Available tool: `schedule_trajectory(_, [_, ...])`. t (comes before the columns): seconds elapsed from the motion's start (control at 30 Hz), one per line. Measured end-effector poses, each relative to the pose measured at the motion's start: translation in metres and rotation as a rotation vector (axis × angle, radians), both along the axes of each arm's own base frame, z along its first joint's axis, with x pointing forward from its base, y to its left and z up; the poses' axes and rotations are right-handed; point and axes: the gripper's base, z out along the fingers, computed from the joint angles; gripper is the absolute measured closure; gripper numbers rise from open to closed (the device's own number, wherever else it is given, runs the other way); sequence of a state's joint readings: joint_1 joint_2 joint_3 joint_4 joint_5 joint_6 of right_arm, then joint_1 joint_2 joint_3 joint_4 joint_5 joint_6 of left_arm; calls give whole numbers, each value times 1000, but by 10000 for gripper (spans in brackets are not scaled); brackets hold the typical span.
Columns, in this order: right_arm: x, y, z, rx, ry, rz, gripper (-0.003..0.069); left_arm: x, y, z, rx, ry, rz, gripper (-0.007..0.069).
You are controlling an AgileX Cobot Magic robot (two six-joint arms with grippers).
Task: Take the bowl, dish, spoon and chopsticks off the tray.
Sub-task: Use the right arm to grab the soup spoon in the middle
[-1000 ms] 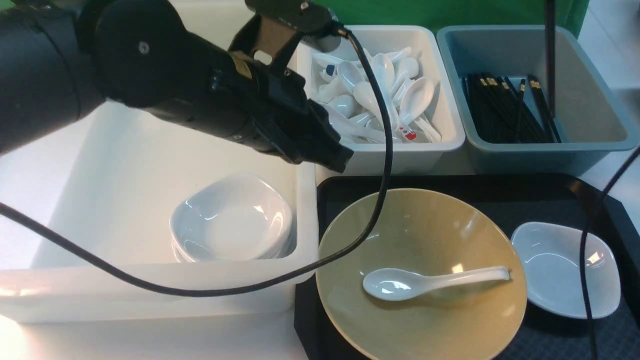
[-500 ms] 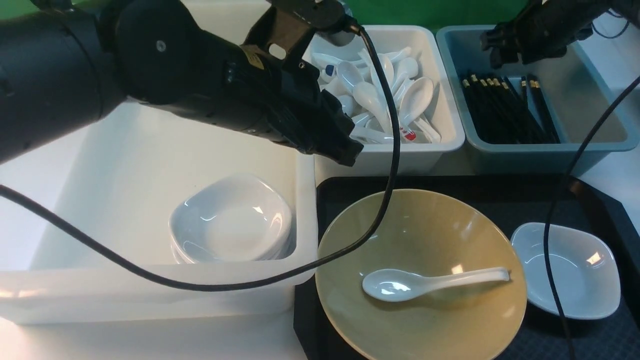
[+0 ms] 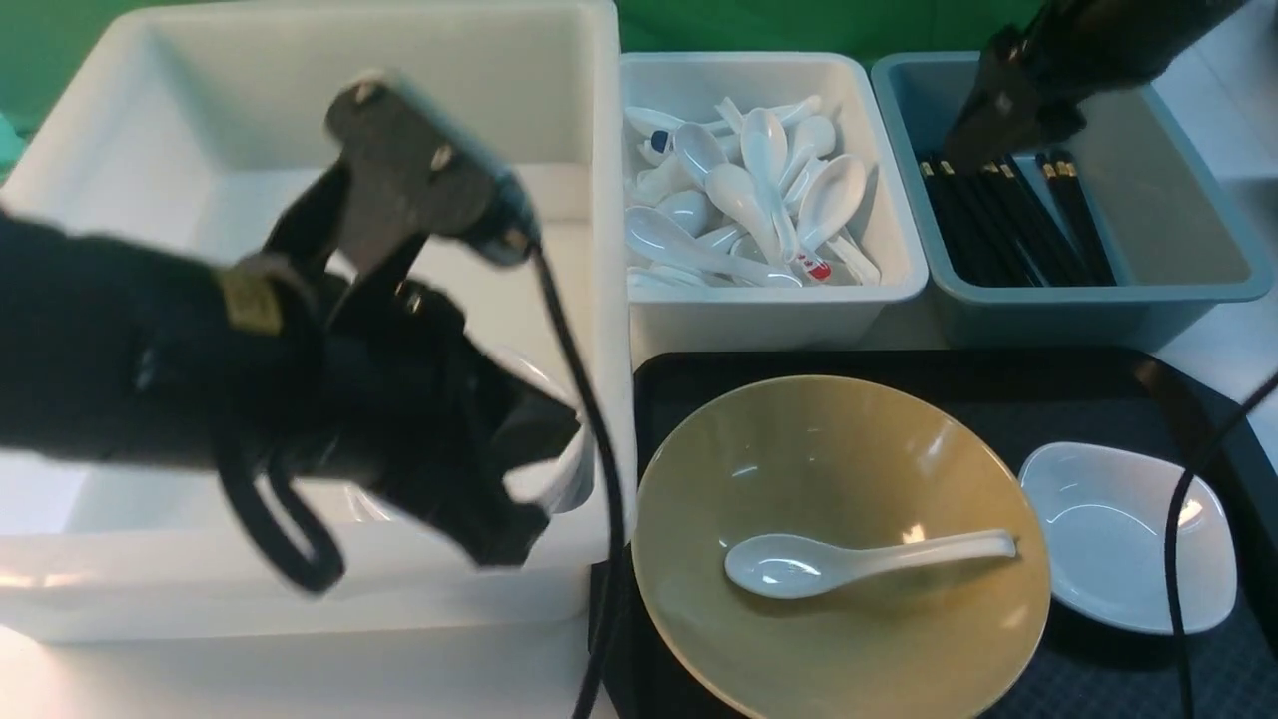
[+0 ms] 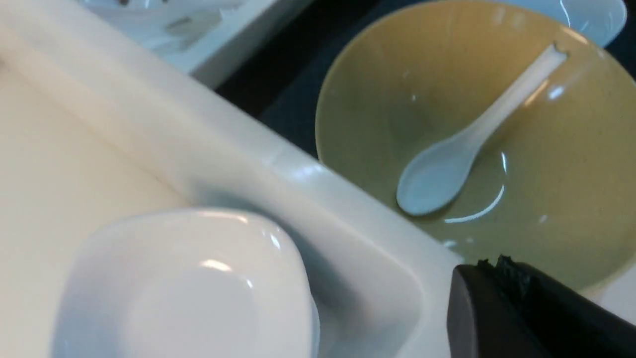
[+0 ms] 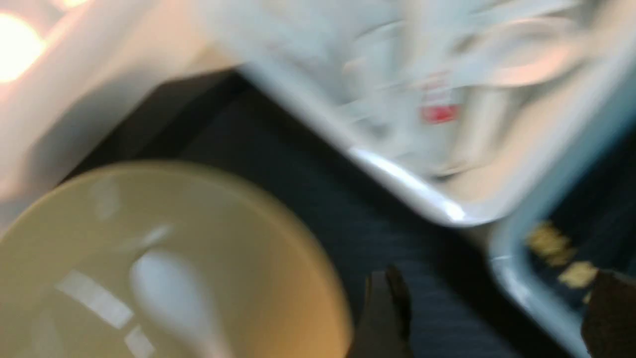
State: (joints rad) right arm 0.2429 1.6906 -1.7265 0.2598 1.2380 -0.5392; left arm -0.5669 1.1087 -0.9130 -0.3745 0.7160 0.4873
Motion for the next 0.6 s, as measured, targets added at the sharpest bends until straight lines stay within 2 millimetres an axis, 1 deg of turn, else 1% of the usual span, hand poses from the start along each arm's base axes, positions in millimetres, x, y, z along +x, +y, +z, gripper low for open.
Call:
schedule_trajectory(0.07, [-32, 17, -14, -38, 43, 132, 132, -5, 3, -4, 3, 7, 0, 636])
schedule_trajectory(0.1, [-40, 20, -16, -47, 48, 163, 132, -6, 3, -4, 0, 8, 1, 636])
schedule_trajectory(0.13, [-44, 23, -20, -55, 60, 184, 132, -6, 3, -4, 0, 8, 0, 636])
schedule_trajectory(0.17, [-58, 27, -28, -79, 82, 235, 132, -7, 3, -4, -1, 8, -4, 636])
schedule_trajectory(0.27, [-79, 34, -58, -144, 149, 312, 132, -7, 3, 4, 2, -9, -26, 636])
schedule_trajectory(0.3, [-81, 36, -68, -170, 150, 328, 132, -7, 2, 12, 3, -19, -40, 636])
schedule_trajectory(0.33, [-82, 36, -70, -175, 149, 333, 132, -7, 2, 14, 1, -21, -41, 636])
schedule_trajectory(0.37, [-81, 36, -88, -221, 124, 348, 132, -6, 1, 34, -8, -52, -58, 636])
schedule_trajectory(0.4, [-80, 36, -94, -234, 118, 352, 132, -6, 0, 40, -9, -54, -66, 636])
schedule_trajectory(0.47, [-76, 36, -112, -276, 103, 371, 132, -5, -1, 63, -12, -87, -85, 636])
schedule_trajectory(0.53, [-71, 37, -126, -299, 120, 386, 132, -5, -2, 76, -7, -94, -101, 636])
schedule_trajectory(0.6, [-66, 40, -136, -306, 129, 394, 132, -3, -3, 80, 4, -85, -116, 636])
